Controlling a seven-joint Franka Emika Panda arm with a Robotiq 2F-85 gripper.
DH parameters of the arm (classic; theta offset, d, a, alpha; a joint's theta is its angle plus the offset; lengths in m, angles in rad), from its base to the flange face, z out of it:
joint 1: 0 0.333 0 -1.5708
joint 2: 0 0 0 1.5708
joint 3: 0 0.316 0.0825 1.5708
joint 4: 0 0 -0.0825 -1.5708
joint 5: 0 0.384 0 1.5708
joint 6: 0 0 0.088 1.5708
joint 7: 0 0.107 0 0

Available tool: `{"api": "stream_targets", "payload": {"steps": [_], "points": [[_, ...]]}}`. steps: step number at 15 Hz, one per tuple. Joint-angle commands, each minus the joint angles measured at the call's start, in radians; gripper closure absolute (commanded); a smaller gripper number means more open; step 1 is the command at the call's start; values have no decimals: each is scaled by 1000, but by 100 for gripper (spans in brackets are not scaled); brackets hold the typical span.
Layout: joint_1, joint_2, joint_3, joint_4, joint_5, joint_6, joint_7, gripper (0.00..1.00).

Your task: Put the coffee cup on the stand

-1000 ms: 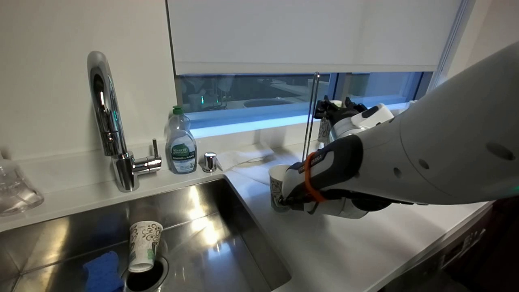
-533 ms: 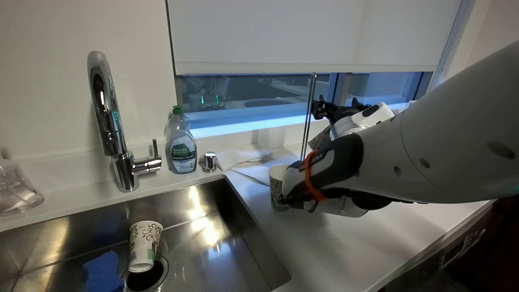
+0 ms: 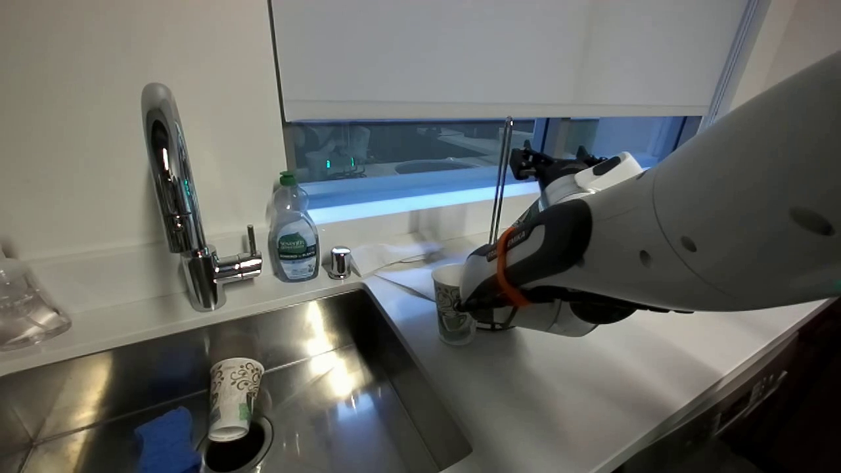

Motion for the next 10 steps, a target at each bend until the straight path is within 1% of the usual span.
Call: {"api": "stream_targets", "payload": {"steps": [1,5,8,10], "points": [[-16,-100,22,-22,-14,6,-39,0],[-38,-224,52,-52,-53,6,-84,0],[-60,-337,73,-80,-90,6,-122,0],[-84,-429,101,-100,-119,6,-162,0]]}}
